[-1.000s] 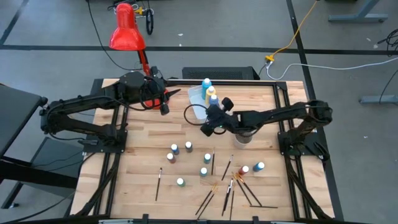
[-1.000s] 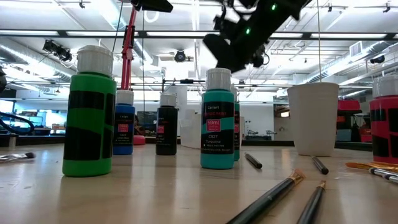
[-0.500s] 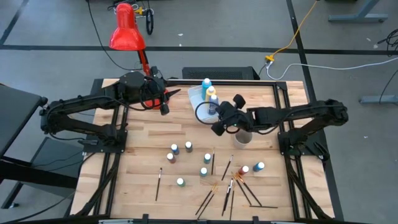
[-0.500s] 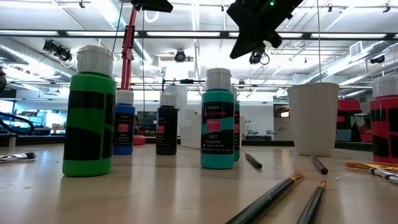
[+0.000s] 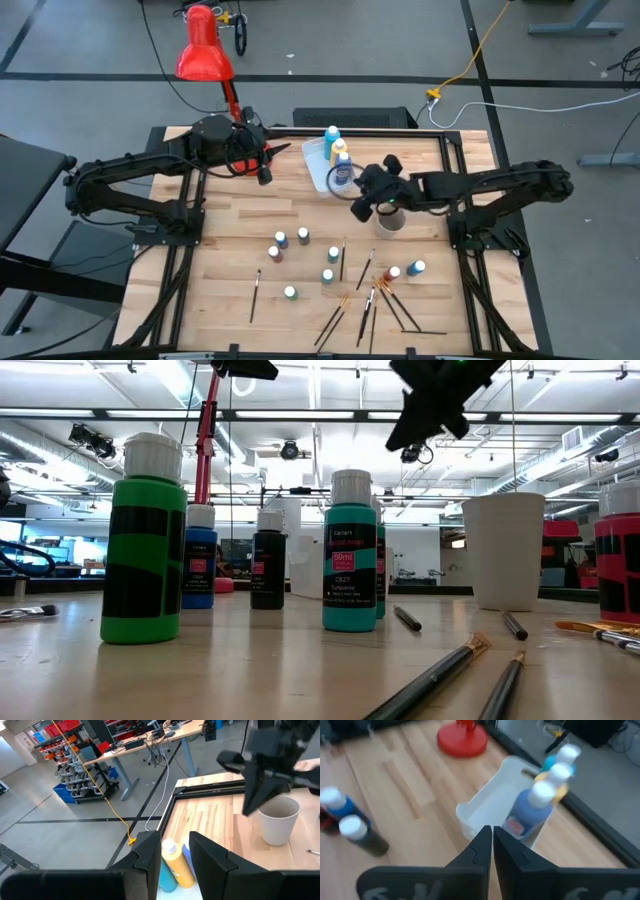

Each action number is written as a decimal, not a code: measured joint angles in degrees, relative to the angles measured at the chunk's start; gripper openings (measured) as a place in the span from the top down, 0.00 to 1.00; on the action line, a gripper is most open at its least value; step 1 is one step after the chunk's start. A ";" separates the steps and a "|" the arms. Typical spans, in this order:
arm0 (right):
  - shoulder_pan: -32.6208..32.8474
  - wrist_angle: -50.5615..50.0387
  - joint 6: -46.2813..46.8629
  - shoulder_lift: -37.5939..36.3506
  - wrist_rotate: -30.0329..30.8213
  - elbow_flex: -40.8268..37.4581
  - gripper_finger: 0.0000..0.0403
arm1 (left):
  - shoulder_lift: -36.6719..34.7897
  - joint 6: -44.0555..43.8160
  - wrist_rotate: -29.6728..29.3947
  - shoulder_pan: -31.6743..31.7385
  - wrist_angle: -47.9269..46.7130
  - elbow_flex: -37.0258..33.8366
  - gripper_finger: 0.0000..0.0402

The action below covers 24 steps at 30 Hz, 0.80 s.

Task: Pick & Place Paint Supplies
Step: Put the small red paint bottle into the white bin

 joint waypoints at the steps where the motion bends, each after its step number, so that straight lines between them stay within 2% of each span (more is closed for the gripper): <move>1: 0.08 -0.02 0.31 -1.20 0.65 -0.12 0.95 | 0.00 0.00 -0.01 0.00 -0.02 0.00 0.73; 4: 0.45 2.33 0.00 -3.95 0.95 -0.58 0.95 | 0.00 0.00 -0.02 0.00 -0.01 0.00 0.73; 11: 0.45 17.77 -7.16 -5.28 0.14 -3.61 0.95 | 0.00 0.00 -0.01 0.00 -0.01 0.00 0.73; 20: 0.47 22.85 -0.16 -5.09 -9.24 -11.72 0.95 | 0.00 0.00 0.00 0.00 -0.02 0.00 0.73; 22: 0.47 26.37 1.18 -5.09 -10.84 -14.04 0.95 | 0.00 0.00 0.00 0.00 -0.02 0.00 0.73; 24: 0.43 33.11 2.17 -5.18 -15.25 -16.14 0.95 | 0.00 0.00 0.00 0.00 -0.01 0.00 0.73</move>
